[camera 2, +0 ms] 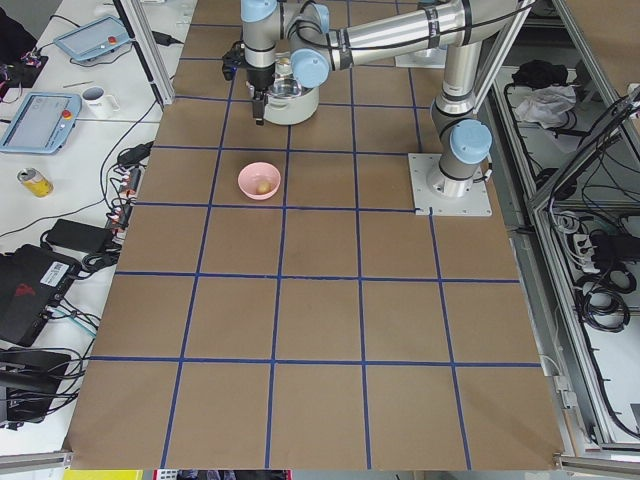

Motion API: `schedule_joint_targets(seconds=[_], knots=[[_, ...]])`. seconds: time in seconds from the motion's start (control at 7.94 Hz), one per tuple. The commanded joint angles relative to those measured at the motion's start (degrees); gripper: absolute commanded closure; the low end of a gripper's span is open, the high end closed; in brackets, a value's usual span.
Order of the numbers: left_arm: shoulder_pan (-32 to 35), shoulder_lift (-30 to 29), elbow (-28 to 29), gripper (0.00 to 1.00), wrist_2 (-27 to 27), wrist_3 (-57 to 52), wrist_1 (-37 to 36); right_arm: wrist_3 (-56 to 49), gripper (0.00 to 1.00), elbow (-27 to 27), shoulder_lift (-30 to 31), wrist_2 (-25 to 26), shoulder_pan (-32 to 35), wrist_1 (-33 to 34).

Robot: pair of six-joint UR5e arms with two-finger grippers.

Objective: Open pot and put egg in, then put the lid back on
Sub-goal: 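Move the right gripper over the lid knob while the left descends to the bowl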

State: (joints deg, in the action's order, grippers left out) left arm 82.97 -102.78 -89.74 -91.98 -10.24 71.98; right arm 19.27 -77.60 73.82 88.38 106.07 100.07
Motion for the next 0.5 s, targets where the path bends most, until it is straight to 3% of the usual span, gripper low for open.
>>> schedule_joint_targets(seconds=[0.0, 0.38], knots=[[-3.15, -8.02, -0.34, 0.00, 0.04, -5.91, -6.75, 3.23, 0.00, 0.88, -5.87, 0.13, 3.00, 6.62], [-6.59, -13.65, 0.00, 0.00, -0.04, -9.18, -11.48, 3.23, 0.00, -0.70, -8.26, 2.68, 5.55, 6.98]])
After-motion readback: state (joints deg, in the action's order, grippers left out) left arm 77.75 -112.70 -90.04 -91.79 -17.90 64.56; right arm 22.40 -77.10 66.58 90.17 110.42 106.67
